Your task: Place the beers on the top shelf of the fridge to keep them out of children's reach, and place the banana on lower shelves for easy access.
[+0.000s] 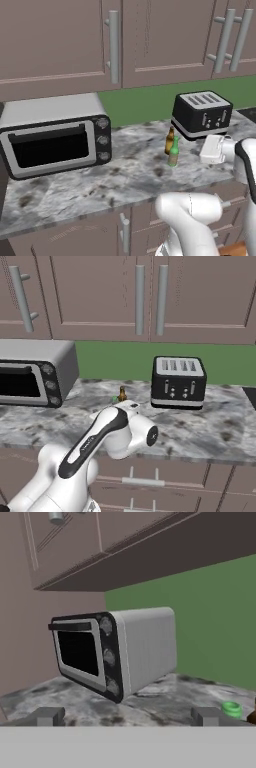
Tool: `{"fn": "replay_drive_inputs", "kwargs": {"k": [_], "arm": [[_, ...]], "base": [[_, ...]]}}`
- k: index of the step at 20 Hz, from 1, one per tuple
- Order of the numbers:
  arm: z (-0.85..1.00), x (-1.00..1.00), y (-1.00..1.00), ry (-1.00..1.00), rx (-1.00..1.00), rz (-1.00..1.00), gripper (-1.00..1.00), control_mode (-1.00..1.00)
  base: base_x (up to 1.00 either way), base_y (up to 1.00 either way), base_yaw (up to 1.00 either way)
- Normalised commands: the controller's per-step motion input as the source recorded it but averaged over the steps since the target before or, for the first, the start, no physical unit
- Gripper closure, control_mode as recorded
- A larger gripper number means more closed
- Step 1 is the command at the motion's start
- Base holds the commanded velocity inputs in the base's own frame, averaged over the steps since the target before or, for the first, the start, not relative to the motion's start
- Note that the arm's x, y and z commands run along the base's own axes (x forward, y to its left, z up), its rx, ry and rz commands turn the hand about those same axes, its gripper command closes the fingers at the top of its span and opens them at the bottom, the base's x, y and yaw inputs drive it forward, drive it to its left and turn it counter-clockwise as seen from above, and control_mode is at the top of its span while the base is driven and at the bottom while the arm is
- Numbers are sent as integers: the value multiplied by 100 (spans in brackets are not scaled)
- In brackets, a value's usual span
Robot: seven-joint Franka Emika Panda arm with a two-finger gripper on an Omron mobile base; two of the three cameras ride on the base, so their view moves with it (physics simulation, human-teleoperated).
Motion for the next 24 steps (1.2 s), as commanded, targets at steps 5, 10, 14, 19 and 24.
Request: {"fn": "replay_drive_inputs", "kwargs": {"k": [5,10,14,19,24], "arm": [[-20,27,0,0,0,0,-100,-100],[-15,25,0,0,0,0,-100,-100],[-14,26,0,0,0,0,-100,-100],[-15,23,0,0,0,0,-100,-100],[-14,16,0,0,0,0,-100,-100]], "base": [[0,0,0],[0,0,0],[0,0,0],[0,0,0],[0,0,0]]}}
